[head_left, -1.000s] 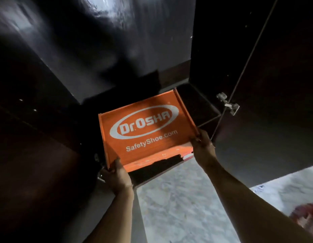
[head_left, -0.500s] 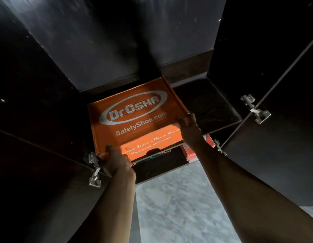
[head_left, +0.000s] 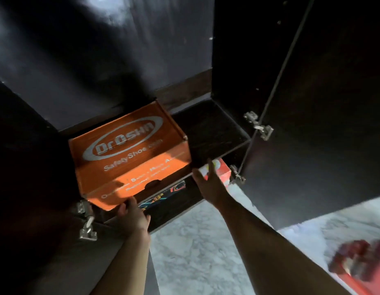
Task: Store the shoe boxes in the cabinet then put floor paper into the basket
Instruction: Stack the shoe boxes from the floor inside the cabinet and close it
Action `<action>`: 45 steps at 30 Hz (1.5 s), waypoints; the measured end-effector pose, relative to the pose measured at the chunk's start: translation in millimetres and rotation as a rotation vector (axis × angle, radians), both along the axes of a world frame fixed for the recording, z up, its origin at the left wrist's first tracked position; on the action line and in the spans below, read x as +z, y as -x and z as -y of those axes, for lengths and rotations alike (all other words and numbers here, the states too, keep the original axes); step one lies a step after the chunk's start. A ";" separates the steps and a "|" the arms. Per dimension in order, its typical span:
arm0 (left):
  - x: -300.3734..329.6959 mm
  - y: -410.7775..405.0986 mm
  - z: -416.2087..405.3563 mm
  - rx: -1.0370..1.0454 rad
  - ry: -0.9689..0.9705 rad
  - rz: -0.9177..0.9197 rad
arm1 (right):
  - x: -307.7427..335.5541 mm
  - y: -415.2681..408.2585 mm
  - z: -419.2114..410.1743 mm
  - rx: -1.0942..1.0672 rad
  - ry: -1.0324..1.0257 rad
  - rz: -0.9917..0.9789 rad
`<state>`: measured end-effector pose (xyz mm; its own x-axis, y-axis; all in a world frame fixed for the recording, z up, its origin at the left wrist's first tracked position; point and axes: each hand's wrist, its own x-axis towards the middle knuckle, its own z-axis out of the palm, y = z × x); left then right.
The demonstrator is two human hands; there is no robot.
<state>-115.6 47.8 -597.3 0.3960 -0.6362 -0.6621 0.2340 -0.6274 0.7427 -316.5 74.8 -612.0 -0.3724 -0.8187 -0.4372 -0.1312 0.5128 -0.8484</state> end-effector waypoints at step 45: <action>-332.2 590.7 -458.8 -1.744 -0.245 0.326 | -349.8 449.5 -696.3 -1.172 -0.466 0.189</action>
